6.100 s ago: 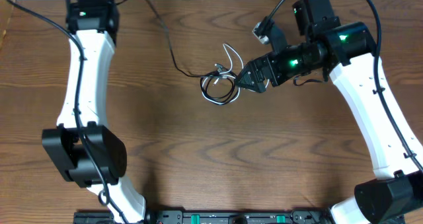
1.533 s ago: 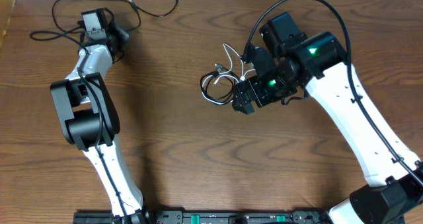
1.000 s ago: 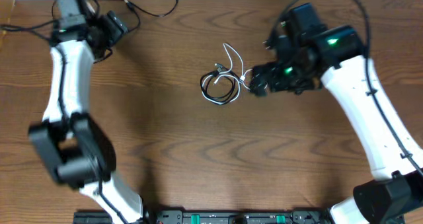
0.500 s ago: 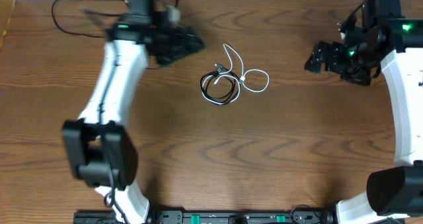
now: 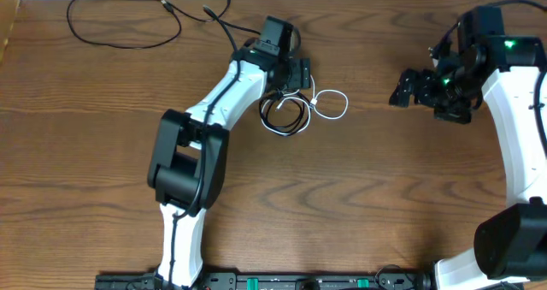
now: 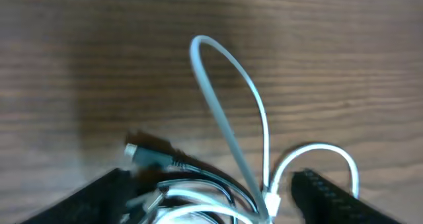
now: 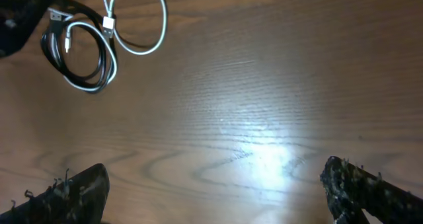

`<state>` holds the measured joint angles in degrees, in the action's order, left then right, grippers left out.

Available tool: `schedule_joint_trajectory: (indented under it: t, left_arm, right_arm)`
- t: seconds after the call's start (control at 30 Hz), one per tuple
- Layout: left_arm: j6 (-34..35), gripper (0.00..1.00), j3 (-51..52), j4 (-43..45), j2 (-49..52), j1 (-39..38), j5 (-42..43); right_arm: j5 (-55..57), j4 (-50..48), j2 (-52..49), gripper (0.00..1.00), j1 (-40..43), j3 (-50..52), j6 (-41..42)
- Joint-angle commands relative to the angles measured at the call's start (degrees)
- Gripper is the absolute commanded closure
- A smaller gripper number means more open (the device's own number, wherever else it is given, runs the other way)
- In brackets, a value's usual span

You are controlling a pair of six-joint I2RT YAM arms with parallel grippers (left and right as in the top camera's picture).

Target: Untangle cables

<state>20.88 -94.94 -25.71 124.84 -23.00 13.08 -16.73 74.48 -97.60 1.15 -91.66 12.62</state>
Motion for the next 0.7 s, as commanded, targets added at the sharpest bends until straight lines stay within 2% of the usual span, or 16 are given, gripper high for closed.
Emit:
schedule_joint_trajectory:
  t: [0.0,0.03,0.07,0.17,0.27,0.33,0.37,0.53,0.67]
  left_arm:
    - [0.42,0.37,0.59,1.64,0.87,-0.33,-2.67]
    - [0.42,0.48,0.59,2.19,0.87,-0.33,-2.64]
    - [0.42,0.53,0.59,2.69,0.87,-0.33,-2.67]
    - [0.42,0.56,0.59,3.61,0.87,-0.33,-2.67]
    - [0.63,0.7,0.55,4.02,0.85,-0.33,-2.64]
    - [1.92,0.81,0.52,4.02,0.83,-0.31,-2.64]
    - [3.26,0.92,0.52,3.98,0.66,-0.33,-2.62]
    - [3.65,0.93,0.52,3.5,-1.9,-0.33,2.03]
    - [3.69,0.93,0.52,3.61,-7.58,-0.37,12.96]
  right_arm:
    - [-2.62,-1.51,0.2,0.01,-0.11,2.21,0.02]
    - [-2.95,-1.86,0.2,0.01,-0.11,2.62,0.0]
    - [-2.93,-2.01,0.2,0.01,-0.11,2.91,0.0]
    - [-2.93,-2.08,0.2,0.01,-0.11,3.21,0.0]
    - [-2.95,-2.1,0.2,0.01,-0.11,3.21,0.0]
    - [-2.95,-2.08,0.2,0.01,-0.11,3.21,0.0]
    - [-2.95,-2.05,0.2,0.01,-0.11,3.21,0.0]
    - [-2.95,-1.81,0.2,0.01,-0.28,3.21,0.0]
    - [-3.74,-1.95,0.2,0.01,-1.2,3.21,0.0]
